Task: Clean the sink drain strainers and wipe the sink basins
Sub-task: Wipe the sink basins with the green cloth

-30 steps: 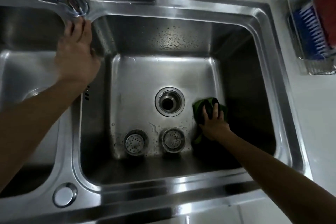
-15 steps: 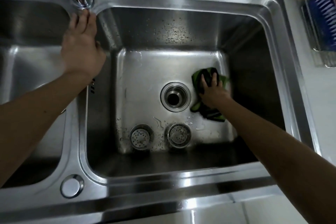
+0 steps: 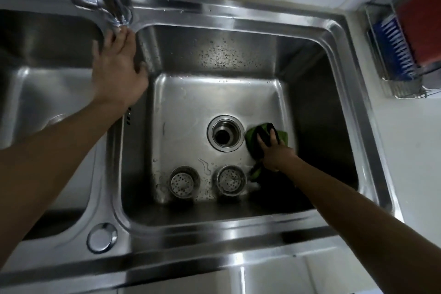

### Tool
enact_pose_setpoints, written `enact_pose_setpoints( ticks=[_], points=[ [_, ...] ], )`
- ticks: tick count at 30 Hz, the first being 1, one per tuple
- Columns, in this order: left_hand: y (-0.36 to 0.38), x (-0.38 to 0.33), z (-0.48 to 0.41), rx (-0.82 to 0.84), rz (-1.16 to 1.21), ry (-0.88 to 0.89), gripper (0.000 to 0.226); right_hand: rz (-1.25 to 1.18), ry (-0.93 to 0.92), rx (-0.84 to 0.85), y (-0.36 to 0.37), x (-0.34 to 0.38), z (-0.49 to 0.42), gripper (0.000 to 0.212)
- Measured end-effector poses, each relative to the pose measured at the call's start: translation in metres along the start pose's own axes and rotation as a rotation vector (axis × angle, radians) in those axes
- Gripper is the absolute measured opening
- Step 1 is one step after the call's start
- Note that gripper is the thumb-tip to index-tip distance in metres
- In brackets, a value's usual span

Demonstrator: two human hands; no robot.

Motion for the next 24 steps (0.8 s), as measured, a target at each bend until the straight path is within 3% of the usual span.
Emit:
enact_pose_setpoints(
  ticks=[3, 6, 8, 10, 13, 15, 24],
  points=[
    [-0.012, -0.029, 0.023, -0.111, -0.064, 0.184, 0.05, 0.006, -0.014, -0.056, -0.035, -0.002, -0.007, 0.09],
    [-0.003, -0.067, 0.059, -0.087, 0.039, 0.289, 0.04, 0.052, -0.033, -0.067, -0.054, -0.008, -0.014, 0.089],
    [0.017, -0.084, 0.082, 0.044, 0.194, 0.172, 0.036, 0.111, -0.082, -0.092, -0.057, -0.009, -0.014, 0.082],
    [0.051, -0.083, 0.104, 0.285, 0.303, -0.077, 0.032, 0.178, -0.136, -0.071, -0.046, -0.01, -0.009, 0.083],
    [0.107, -0.07, 0.143, 0.713, 0.217, -0.304, 0.035, 0.294, -0.198, 0.023, -0.009, -0.011, 0.004, 0.087],
    [0.124, -0.064, 0.165, 0.877, 0.141, -0.345, 0.039, 0.321, -0.214, 0.049, 0.01, -0.011, 0.011, 0.088],
    [0.142, -0.061, 0.157, 0.922, -0.208, -0.266, 0.029, 0.203, -0.238, -0.12, -0.021, -0.005, 0.002, 0.088]
  ],
)
Point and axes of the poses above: each hand's wrist, its own z-axis away from the middle knuckle, its own y-axis out of the palm, x = y × z, the point moved 9 cm from there along -z, towards the middle knuckle, and after that the axes turned 5 degrees about x, right-handed, at the moved point
